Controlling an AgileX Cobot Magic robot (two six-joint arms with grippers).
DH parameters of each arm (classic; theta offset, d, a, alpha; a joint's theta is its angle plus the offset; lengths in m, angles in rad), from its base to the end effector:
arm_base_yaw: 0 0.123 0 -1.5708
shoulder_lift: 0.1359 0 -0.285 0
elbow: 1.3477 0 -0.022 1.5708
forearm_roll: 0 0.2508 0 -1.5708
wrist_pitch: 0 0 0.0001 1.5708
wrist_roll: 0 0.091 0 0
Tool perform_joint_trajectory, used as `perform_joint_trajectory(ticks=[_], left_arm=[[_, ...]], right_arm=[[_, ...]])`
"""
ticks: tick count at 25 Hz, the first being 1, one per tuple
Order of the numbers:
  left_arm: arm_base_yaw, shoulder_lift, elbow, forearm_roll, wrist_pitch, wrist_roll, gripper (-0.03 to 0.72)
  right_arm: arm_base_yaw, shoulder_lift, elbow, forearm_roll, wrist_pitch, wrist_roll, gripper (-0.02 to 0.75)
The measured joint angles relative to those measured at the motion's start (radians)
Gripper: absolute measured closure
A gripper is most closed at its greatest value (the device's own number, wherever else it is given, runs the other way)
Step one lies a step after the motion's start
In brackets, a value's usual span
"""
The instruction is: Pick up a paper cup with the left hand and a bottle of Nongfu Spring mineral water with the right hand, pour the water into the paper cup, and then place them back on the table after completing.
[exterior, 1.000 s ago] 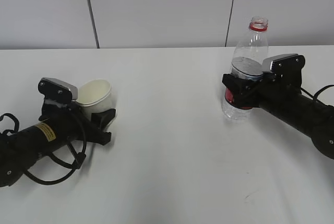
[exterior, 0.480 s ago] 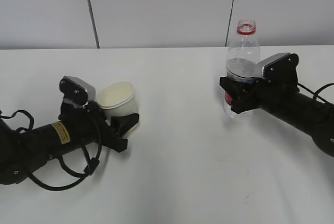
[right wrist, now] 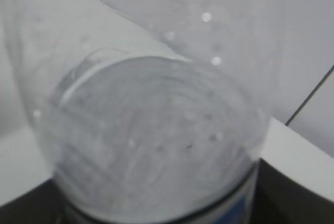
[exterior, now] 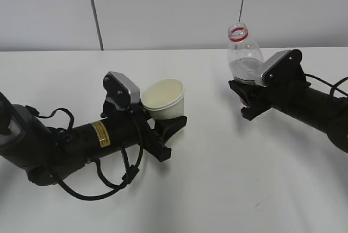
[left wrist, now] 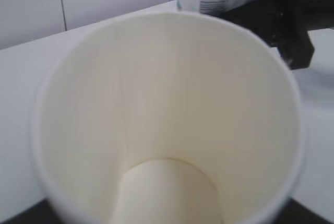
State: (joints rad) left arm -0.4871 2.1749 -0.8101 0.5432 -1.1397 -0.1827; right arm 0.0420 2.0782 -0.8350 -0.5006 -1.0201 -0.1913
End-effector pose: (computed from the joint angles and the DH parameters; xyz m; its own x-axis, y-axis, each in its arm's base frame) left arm 0.3021 -0.2083 0.0837 -0.1223 0.1291 -0.9841 0.8296 0.5576 -0.0299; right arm 0.3717 0.0528 0.1141 0.0255 -0.4127 -0.9105 -0.4796 0.7941 -0.3734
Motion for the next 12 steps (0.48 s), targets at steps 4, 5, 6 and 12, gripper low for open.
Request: perform_joint_trajectory(ticks=[4, 5, 6, 12], left_arm=[[-0.032, 0.0, -0.014, 0.0, 0.0, -0.007, 0.318], [-0.038, 0.002, -0.017, -0.001, 0.0, -0.007, 0.318], [-0.042, 0.005, -0.021, -0.002, 0.0, -0.009, 0.318], [-0.069, 0.006, -0.044, -0.011, 0.014, -0.011, 0.318]], right_arm=[[0.0, 0.0, -0.022, -0.002, 0.002, -0.073, 0.322], [0.0, 0.0, -0.026, -0.002, 0.002, -0.099, 0.322], [0.0, 0.0, -0.028, -0.004, 0.002, -0.121, 0.322], [0.0, 0.0, -0.042, -0.03, 0.002, -0.233, 0.325]])
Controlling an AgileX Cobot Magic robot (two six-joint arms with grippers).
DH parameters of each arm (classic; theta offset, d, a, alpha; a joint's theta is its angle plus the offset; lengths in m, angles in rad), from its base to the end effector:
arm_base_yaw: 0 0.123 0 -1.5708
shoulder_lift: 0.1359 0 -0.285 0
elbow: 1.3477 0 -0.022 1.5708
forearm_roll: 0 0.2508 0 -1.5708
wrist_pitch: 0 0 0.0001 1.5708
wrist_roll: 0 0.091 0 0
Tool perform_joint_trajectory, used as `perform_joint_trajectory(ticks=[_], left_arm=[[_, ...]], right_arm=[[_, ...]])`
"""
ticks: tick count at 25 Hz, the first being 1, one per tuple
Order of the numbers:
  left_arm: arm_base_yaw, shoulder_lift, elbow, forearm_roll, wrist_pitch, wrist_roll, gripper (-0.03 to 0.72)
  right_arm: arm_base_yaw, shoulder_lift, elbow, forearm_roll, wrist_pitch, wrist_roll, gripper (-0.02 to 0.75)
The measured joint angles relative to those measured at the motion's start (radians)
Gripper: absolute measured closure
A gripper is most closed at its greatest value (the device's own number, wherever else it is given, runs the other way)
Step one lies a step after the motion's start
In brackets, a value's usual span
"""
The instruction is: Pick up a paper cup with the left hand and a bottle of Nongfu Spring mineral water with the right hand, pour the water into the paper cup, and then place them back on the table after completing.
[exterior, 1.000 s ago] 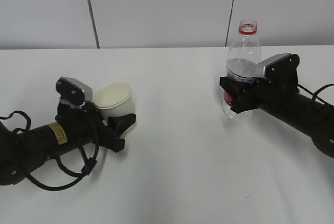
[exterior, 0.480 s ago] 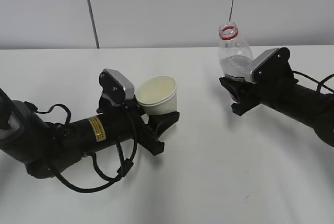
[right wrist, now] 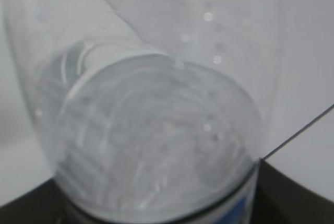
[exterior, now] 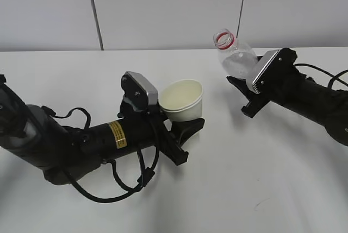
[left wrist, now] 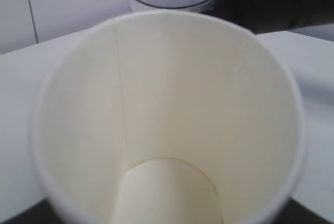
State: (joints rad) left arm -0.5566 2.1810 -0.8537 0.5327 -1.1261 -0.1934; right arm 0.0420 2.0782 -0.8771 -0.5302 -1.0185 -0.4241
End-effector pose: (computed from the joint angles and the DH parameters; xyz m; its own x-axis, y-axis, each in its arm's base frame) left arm 0.2966 -0.2337 0.0881 -0.1004 0.1200 -0.9877 0.8597 0.5102 -0.0254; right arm 0.3804 0.0552 0.1222 0.1838 -0.5896 -0.7865 -0.4543 0.6586 -0.5999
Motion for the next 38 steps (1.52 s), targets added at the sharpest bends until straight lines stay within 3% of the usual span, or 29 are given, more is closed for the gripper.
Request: perform_joint_trajectory(ticks=[15, 38], left_arm=[[-0.029, 0.015, -0.05, -0.001, 0.103, -0.002, 0.319], [-0.029, 0.038, -0.05, -0.01, 0.095, -0.003, 0.319]], right_arm=[[0.0, -0.007, -0.003, -0.028, 0.0, -0.325, 0.327], [0.003, -0.036, -0.021, 0.071, 0.0, -0.672, 0.329]])
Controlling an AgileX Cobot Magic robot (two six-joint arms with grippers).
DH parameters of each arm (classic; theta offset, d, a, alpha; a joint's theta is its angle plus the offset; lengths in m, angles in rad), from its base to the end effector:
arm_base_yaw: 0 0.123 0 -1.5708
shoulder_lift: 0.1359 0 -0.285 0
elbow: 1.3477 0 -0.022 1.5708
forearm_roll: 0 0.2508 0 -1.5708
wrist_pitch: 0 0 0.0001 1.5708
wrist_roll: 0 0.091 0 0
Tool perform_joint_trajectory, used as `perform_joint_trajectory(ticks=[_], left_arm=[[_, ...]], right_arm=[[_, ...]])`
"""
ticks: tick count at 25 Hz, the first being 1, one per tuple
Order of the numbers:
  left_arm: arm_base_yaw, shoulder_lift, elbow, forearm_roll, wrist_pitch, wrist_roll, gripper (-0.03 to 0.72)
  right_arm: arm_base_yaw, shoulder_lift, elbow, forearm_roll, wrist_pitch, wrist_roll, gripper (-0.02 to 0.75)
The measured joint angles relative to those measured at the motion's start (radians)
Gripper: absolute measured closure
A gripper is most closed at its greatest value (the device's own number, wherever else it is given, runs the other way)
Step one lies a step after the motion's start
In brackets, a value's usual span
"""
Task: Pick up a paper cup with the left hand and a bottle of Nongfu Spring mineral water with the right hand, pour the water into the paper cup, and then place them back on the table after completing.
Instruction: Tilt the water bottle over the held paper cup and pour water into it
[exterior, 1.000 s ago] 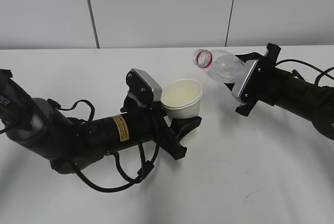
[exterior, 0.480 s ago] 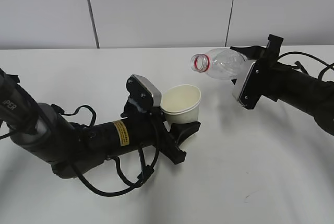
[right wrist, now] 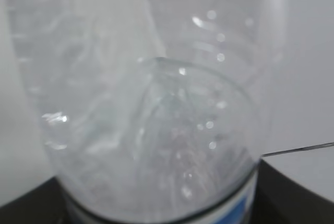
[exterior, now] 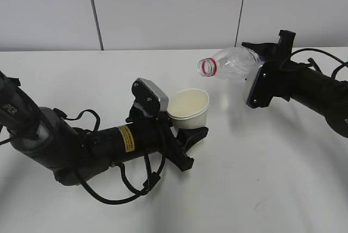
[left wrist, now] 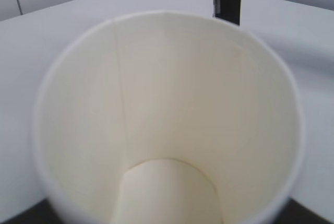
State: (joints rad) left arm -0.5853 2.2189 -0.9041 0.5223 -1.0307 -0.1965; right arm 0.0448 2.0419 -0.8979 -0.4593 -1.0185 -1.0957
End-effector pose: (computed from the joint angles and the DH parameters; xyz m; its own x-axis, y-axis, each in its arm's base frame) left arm 0.3001 -0.2456 0.0746 -0.1381 0.1904 -0.9720 0.8600 0.5099 -0.0223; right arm 0.3870 0.0517 0.1420 0.3875 -0.8870 -0.2510 -0.1775 0.1954 -0.9645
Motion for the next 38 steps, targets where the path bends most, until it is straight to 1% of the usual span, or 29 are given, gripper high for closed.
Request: perform_joint_trajectory(ticks=[21, 38], left_arm=[[0.0, 0.0, 0.0, 0.0, 0.01, 0.0, 0.319], [0.0, 0.0, 0.0, 0.001, 0.016, 0.0, 0.319]], right_arm=[[0.0, -0.011, -0.013, 0.019, 0.0, -0.229, 0.33], [0.0, -0.011, -0.013, 0.021, 0.0, -0.242, 0.33]])
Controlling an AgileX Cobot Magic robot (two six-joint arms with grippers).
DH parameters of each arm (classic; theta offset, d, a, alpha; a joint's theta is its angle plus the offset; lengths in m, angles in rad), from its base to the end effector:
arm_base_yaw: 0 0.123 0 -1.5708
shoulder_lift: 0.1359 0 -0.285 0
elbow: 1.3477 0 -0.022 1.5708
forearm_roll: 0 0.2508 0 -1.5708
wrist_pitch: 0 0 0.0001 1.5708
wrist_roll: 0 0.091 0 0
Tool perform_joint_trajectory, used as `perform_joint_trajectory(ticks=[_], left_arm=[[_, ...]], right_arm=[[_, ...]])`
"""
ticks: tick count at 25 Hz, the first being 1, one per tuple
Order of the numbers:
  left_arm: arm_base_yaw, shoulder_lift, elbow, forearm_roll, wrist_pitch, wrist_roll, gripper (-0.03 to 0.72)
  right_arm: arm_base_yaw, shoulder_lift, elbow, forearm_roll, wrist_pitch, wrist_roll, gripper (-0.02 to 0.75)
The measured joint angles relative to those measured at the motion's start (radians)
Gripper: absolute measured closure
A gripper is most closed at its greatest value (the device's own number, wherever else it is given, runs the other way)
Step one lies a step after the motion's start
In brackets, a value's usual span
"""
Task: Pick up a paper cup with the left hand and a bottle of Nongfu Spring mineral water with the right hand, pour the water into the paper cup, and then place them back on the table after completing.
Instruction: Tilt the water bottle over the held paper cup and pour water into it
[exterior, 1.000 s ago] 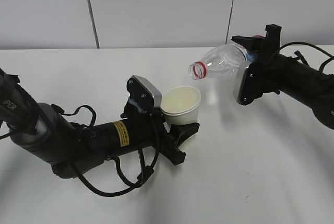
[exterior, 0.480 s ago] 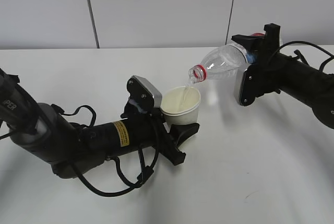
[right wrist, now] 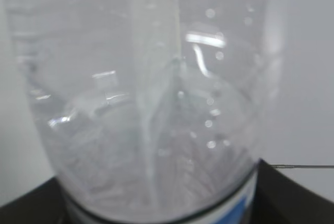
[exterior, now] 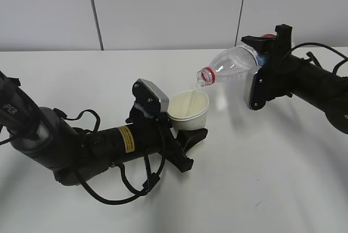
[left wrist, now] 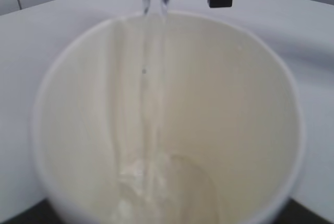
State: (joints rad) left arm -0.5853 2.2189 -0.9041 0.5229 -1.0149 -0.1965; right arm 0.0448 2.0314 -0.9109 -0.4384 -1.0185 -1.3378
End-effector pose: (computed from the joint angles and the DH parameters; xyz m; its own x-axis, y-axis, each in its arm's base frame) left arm 0.3001 -0.2452 0.0733 -0.1455 0.2036 -0.9682 0.8587 0.5120 -0.0214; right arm 0.3902 0.0504 0.1494 0.4026 -0.9153 -0.0135 -0.0567 -0.0102 -0.9983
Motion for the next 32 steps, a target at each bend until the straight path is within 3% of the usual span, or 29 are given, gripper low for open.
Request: perform_joint_trajectory(ticks=[32], left_arm=[[0.0, 0.0, 0.0, 0.001, 0.006, 0.0, 0.319]], right_arm=[[0.0, 0.0, 0.0, 0.0, -0.002, -0.016, 0.331]])
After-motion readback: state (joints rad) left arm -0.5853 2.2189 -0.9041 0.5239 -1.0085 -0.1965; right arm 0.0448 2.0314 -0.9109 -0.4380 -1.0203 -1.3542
